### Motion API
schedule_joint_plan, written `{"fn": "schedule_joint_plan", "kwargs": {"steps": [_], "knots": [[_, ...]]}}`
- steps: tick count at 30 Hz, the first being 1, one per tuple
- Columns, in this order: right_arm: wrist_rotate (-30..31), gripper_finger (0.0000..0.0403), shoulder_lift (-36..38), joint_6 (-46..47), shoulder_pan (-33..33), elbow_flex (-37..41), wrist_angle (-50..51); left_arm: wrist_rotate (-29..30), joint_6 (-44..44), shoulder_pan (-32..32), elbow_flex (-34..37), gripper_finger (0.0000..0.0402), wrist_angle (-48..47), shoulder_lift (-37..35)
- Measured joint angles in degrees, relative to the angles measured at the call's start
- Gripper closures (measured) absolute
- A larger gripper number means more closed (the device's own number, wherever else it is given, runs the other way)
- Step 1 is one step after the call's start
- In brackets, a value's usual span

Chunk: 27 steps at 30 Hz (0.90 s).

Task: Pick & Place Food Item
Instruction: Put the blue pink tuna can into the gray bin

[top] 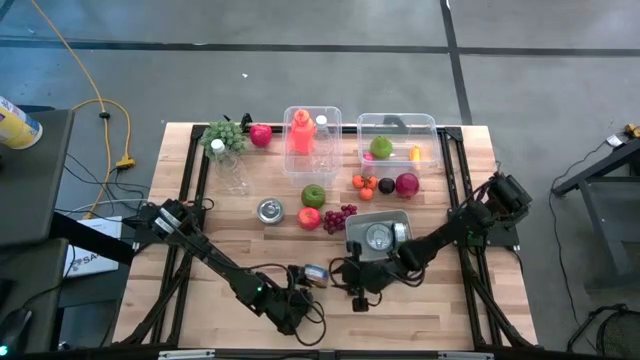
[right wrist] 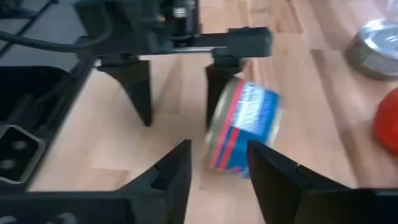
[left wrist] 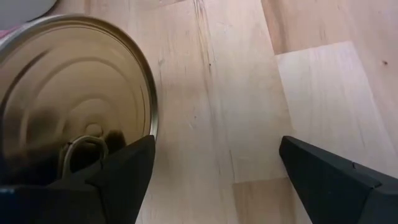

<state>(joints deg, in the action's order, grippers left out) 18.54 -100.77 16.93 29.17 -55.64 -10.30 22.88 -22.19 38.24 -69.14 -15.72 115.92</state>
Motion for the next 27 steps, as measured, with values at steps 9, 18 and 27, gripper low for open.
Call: {"fn": "schedule_joint_plan", "kwargs": {"steps": [9, 18, 27], "knots": [[1.2, 0.0114, -1.0, 4.0, -0.6, 0.0, 0.5, 0.8, 0.1, 0.0, 0.0, 0.006, 0.3, 0.0], [2.5, 0.007, -2.4, 2.4, -1.6, -0.1, -2.6, 1.0, 0.1, 0.0, 0.0, 0.006, 0.5, 0.0], [2.6, 0.0073, -6.4, -2.7, -1.6, 0.0, -9.6, 1.1, 0.1, 0.0, 0.0, 0.006, 0.5, 0.0]]}}
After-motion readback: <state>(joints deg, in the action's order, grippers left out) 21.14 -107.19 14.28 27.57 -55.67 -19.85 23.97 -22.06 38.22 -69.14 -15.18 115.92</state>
